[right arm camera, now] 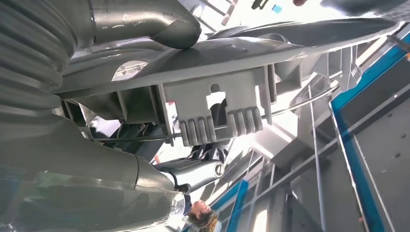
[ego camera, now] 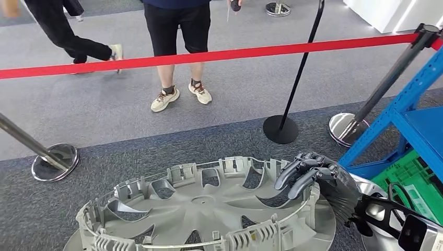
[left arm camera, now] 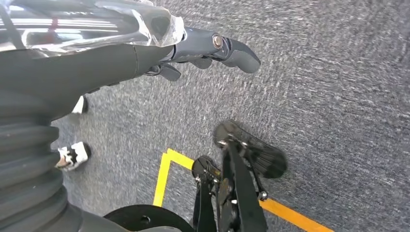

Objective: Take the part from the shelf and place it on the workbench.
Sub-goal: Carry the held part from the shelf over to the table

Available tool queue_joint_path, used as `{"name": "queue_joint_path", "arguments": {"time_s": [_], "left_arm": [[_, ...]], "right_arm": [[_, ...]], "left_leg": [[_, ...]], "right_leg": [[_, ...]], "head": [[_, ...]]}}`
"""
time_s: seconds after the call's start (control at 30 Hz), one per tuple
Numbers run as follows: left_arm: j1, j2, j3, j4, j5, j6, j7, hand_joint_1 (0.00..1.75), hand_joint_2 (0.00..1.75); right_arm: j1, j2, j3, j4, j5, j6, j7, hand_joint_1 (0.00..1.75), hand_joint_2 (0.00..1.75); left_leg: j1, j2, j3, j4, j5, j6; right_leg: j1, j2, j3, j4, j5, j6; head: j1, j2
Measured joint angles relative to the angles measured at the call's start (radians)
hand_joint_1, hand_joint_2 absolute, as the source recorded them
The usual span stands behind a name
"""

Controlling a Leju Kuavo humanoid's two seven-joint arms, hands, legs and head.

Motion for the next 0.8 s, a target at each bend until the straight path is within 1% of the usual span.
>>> {"name": "queue_joint_path", "arguments": {"time_s": [0.03,0.07,0.1,0.13,0.17,0.2,0.23,0.27,0.3,0.33,0.37,0.4,0.43,0.47,0.5,0.53,0.57,0.6,0.63,0.67,0.7,0.73,0.77,0.8], "left_arm": [[-0.001,-0.001,0.0,0.0,-0.003,-0.001,0.0,0.0,1.75],[0.0,-0.002,0.0,0.0,-0.005,-0.001,0.0,0.0,1.75],[0.0,-0.003,0.0,0.0,-0.006,-0.001,0.0,0.0,1.75],[0.0,-0.004,0.0,0.0,-0.006,-0.001,0.0,0.0,1.75],[0.0,-0.004,0.0,0.0,-0.006,-0.001,0.0,0.0,1.75],[-0.002,-0.005,0.0,0.0,-0.006,-0.001,0.0,0.0,1.75],[-0.004,-0.005,0.0,0.0,-0.006,-0.001,0.0,0.0,1.75],[-0.005,-0.005,0.0,0.0,-0.006,-0.001,0.001,0.0,1.75],[-0.006,-0.005,0.0,0.0,-0.006,0.0,0.003,0.0,1.75],[-0.005,-0.005,0.0,0.0,-0.006,0.001,0.006,0.0,1.75],[-0.004,-0.005,0.0,0.0,-0.005,0.002,0.009,0.0,1.75],[-0.004,-0.005,0.0,0.0,-0.005,0.003,0.012,0.0,1.75],[-0.005,-0.004,0.0,0.0,-0.005,0.002,0.016,0.0,1.75],[-0.007,-0.004,0.0,0.0,-0.008,0.0,0.02,0.0,1.75],[-0.009,-0.004,0.0,0.0,-0.013,-0.005,0.023,0.0,1.75],[-0.01,-0.004,0.0,0.0,-0.02,-0.01,0.027,0.0,1.75],[-0.01,-0.004,-0.001,0.0,-0.028,-0.015,0.031,0.0,1.75],[-0.01,-0.004,-0.002,0.0,-0.034,-0.018,0.033,0.0,1.75],[-0.01,-0.003,-0.002,0.0,-0.038,-0.021,0.034,0.0,1.75],[-0.01,-0.003,-0.003,0.0,-0.041,-0.024,0.035,0.0,1.75],[-0.011,-0.001,-0.003,0.0,-0.043,-0.026,0.036,0.0,1.75],[-0.012,0.001,-0.004,0.0,-0.045,-0.029,0.036,0.0,1.75],[-0.013,0.005,-0.004,-0.001,-0.046,-0.031,0.038,0.0,1.75],[-0.013,0.008,-0.004,-0.001,-0.046,-0.032,0.04,0.0,1.75]], "right_arm": [[0.0,0.0,0.002,0.0,0.002,-0.001,0.001,1.75,1.75],[0.0,0.0,0.004,0.0,0.004,-0.002,0.002,1.75,1.75],[0.0,0.001,0.006,0.0,0.004,-0.002,0.002,1.75,1.75],[-0.002,0.001,0.007,0.0,0.004,-0.002,0.003,1.75,1.75],[-0.006,0.002,0.008,0.001,0.003,-0.002,0.003,1.75,1.75],[-0.011,0.002,0.01,0.002,0.002,-0.002,0.004,1.75,1.75],[-0.017,0.003,0.011,0.004,-0.001,-0.002,0.005,1.75,1.75],[-0.022,0.003,0.013,0.007,-0.004,-0.002,0.006,1.75,1.75],[-0.027,0.004,0.016,0.01,-0.007,-0.002,0.007,1.75,1.75],[-0.032,0.006,0.021,0.014,-0.01,-0.002,0.009,1.75,1.75],[-0.038,0.008,0.025,0.019,-0.013,-0.003,0.011,1.75,1.75],[-0.044,0.01,0.03,0.024,-0.015,-0.004,0.014,1.75,1.75],[-0.049,0.011,0.034,0.03,-0.017,-0.006,0.018,1.75,1.75],[-0.052,0.014,0.038,0.037,-0.017,-0.01,0.023,1.75,1.75],[-0.052,0.018,0.042,0.045,-0.015,-0.015,0.028,1.75,1.75],[-0.049,0.022,0.046,0.053,-0.01,-0.02,0.032,1.75,1.75],[-0.046,0.028,0.051,0.061,-0.004,-0.026,0.036,1.75,1.75],[-0.042,0.033,0.056,0.069,0.001,-0.031,0.037,1.75,1.75],[-0.04,0.038,0.061,0.076,0.006,-0.034,0.038,1.75,1.75],[-0.04,0.041,0.063,0.082,0.007,-0.037,0.037,1.75,1.75],[-0.041,0.043,0.065,0.087,0.007,-0.038,0.037,1.75,1.75],[-0.043,0.045,0.066,0.093,0.006,-0.039,0.036,1.75,1.75],[-0.047,0.048,0.067,0.098,0.004,-0.04,0.035,1.75,1.75],[-0.052,0.05,0.067,0.103,0.003,-0.04,0.035,1.75,1.75]], "left_leg": [[0.001,0.005,-0.027,0.056,-0.018,-0.001],[0.001,0.007,-0.037,0.078,-0.019,-0.001],[0.001,0.009,-0.027,0.06,-0.002,0.001],[0.0,0.018,0.004,0.003,0.026,0.003],[-0.002,0.042,0.047,-0.073,0.054,0.006],[-0.006,0.063,0.084,-0.139,0.074,0.011],[-0.009,0.08,0.108,-0.185,0.084,0.016],[-0.013,0.086,0.117,-0.206,0.086,0.021],[-0.016,0.074,0.115,-0.208,0.085,0.026],[-0.015,0.061,0.117,-0.211,0.088,0.031],[-0.013,0.049,0.121,-0.214,0.09,0.037],[-0.01,0.037,0.125,-0.217,0.094,0.043],[-0.006,0.025,0.129,-0.22,0.097,0.048],[-0.005,0.012,0.129,-0.22,0.098,0.05],[-0.004,-0.002,0.129,-0.22,0.099,0.052],[-0.004,-0.017,0.128,-0.219,0.099,0.052],[-0.004,-0.033,0.129,-0.219,0.099,0.052],[-0.004,-0.05,0.13,-0.219,0.099,0.052],[-0.002,-0.067,0.131,-0.217,0.098,0.051],[-0.001,-0.083,0.132,-0.216,0.097,0.048],[0.0,-0.097,0.13,-0.213,0.096,0.044],[0.001,-0.111,0.126,-0.211,0.096,0.038],[0.003,-0.123,0.121,-0.211,0.098,0.031],[0.005,-0.135,0.116,-0.211,0.1,0.024]], "right_leg": [[0.001,-0.015,-0.001,0.0,0.0,0.0],[0.002,-0.03,-0.002,0.0,-0.001,-0.001],[0.002,-0.044,-0.001,0.0,-0.002,-0.001],[0.003,-0.057,0.0,0.0,-0.003,0.0],[0.004,-0.07,0.002,0.0,-0.005,0.001],[0.007,-0.08,0.004,0.001,-0.008,0.005],[0.009,-0.09,0.006,0.001,-0.011,0.009],[0.011,-0.099,0.008,0.001,-0.014,0.014],[0.012,-0.11,0.01,-0.001,-0.015,0.019],[0.01,-0.117,0.014,-0.002,-0.018,0.024],[0.007,-0.106,0.015,0.002,-0.023,0.03],[0.004,-0.082,0.009,0.021,-0.037,0.034],[0.002,-0.049,-0.008,0.062,-0.061,0.038],[0.001,-0.015,-0.037,0.125,-0.092,0.041],[0.001,0.005,-0.074,0.199,-0.123,0.042],[0.001,0.013,-0.108,0.262,-0.142,0.043],[0.001,0.016,-0.128,0.293,-0.141,0.043],[0.0,0.018,-0.128,0.279,-0.12,0.042],[0.0,0.024,-0.108,0.225,-0.081,0.04],[-0.003,0.043,-0.078,0.149,-0.042,0.039],[-0.006,0.066,-0.049,0.078,-0.014,0.039],[-0.008,0.085,-0.029,0.031,0.001,0.039],[-0.008,0.098,-0.02,0.009,0.003,0.038],[-0.005,0.094,-0.018,0.006,0.001,0.034]], "head": [[0.0,0.0],[0.0,0.0],[0.0,0.0],[0.0,0.0],[0.0,0.0],[0.0,0.0],[0.001,0.0],[0.002,0.0],[0.002,0.0],[0.003,0.0],[0.003,0.0],[0.004,0.0],[0.007,0.0],[0.009,0.0],[0.01,0.0],[0.012,0.0],[0.012,0.0],[0.012,0.0],[0.012,0.0],[0.012,0.0],[0.012,0.0],[0.012,0.0],[0.011,0.0],[0.011,0.0]]}}
